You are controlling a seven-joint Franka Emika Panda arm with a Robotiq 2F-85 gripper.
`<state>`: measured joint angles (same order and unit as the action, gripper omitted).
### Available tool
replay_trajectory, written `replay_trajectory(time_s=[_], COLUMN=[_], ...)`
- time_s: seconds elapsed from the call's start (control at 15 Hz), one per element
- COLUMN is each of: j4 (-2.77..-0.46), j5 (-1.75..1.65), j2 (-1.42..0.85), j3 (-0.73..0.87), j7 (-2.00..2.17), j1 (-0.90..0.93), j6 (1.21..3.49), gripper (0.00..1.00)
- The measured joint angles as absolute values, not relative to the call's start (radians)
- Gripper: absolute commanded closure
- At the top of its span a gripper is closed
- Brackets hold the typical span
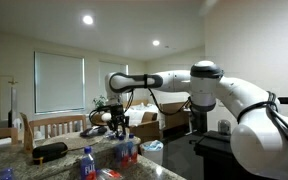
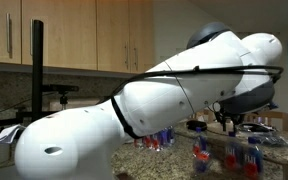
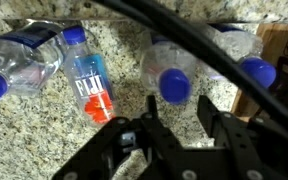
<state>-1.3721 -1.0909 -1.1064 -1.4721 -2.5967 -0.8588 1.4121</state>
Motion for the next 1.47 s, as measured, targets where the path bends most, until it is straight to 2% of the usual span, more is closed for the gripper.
replay_trajectory(time_s=[0.2, 0.67, 1.07, 1.47], j4=[-1.37, -1.368, -1.282, -1.244], j5=[-1.101, -1.115, -1.084, -0.719], j2=[-1.106, -1.109, -1.089, -0.835], j3=[-1.485, -1.538, -1.655, -1.51], j7=[-2.597, -2.597, -2.597, -2.52], j1=[-0.871, -0.903, -0.911, -0.92], j6=[1.41, 1.369, 1.208, 1.178], gripper=[0.01, 0.0, 0.0, 0.0])
